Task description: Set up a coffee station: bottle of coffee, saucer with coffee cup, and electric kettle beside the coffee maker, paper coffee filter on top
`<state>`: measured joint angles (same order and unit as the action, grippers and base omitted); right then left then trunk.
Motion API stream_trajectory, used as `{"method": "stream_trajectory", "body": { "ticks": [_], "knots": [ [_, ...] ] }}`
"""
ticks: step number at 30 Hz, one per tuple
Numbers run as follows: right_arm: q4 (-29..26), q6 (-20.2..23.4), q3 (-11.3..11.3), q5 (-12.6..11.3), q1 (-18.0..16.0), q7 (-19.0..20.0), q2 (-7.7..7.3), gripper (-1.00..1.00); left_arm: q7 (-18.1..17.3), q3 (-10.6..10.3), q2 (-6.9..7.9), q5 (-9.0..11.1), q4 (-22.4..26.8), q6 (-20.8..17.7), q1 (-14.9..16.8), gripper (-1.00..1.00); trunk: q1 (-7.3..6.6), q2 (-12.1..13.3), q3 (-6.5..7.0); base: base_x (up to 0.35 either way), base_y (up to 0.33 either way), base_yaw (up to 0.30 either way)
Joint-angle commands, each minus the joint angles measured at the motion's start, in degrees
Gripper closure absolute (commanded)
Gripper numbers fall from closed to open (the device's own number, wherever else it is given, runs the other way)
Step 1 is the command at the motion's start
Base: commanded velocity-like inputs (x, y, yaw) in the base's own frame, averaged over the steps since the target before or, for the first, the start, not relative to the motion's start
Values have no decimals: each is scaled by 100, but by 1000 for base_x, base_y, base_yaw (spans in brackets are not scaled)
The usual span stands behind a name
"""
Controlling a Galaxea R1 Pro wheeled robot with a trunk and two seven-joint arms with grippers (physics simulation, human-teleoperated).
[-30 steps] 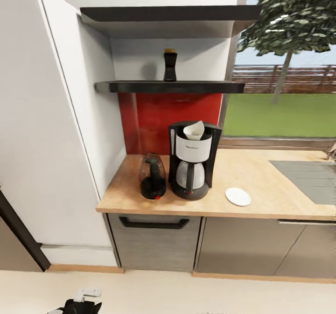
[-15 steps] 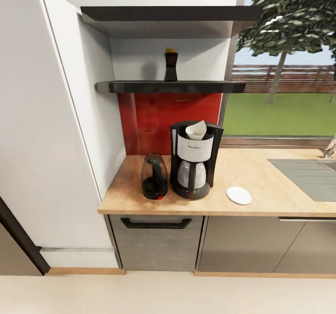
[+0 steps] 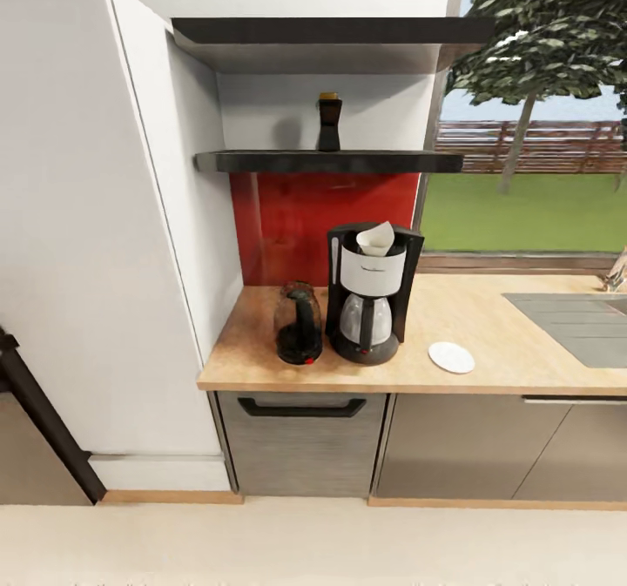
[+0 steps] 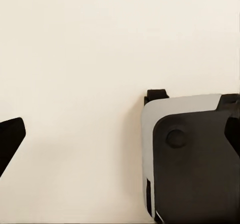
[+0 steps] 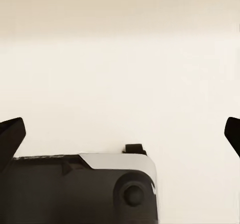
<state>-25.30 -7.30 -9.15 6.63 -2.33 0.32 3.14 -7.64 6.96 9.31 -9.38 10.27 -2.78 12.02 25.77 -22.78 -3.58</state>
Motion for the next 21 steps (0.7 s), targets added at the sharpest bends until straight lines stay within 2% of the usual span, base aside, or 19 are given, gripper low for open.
{"method": "stream_trajectory", "body": {
  "ticks": [1, 7, 8, 9, 10, 12, 15, 17, 19, 21],
  "knots": [
    [-33, -50, -9, 63, -4, 3, 41, -100, -2, 48, -8, -56, -21, -21, 2, -100, 1, -14, -13, -228, 220, 0],
    [-226, -243, 190, 61, -4, -14, 236, -100, 191, 49, -16, -48, -118, 50, 2, -100, 1, -14, -13, -216, 208, 0],
    [-1985, -265, 1167, 59, -4, -30, 559, -100, 986, 50, -16, -48, -124, 54, 2, -100, 1, -14, -13, -78, 75, 0],
    [-2354, -269, 1413, 58, -4, -43, 627, -100, 985, 51, -17, -47, -127, 56, 2, -100, 1, -14, -13, -40, 38, 0],
    [-2647, -270, 1534, 58, -4, -49, 686, -100, 986, 51, -19, -44, -128, 57, 2, -100, 1, -14, -13, -26, 25, 0],
    [-3239, -268, 1670, 58, -9, -54, 686, -100, 984, 51, -23, -40, -130, 58, 2, -100, 1, -14, -13, -13, 13, 0],
    [-4781, -161, 1786, 56, -13, -59, 686, -100, 984, 51, -38, -38, -139, 59, 2, -100, 1, -14, -13, -3, 3, 0],
    [-5494, 136, 1923, 57, -13, -64, 686, -100, 982, 51, -55, -38, -156, 61, 2, -100, 1, -14, -13, 0, 0, 0],
    [-5909, 443, 2016, 57, -33, -66, 686, -100, 978, 51, -64, -38, -162, 65, 2, -100, 1, -14, -13, 0, 0, 0],
    [-6097, 643, 2056, 57, -243, -87, 686, -100, 974, 51, -71, -39, -164, 66, 2, -100, 1, -14, -13, 0, 0, 0]
  ]
}}
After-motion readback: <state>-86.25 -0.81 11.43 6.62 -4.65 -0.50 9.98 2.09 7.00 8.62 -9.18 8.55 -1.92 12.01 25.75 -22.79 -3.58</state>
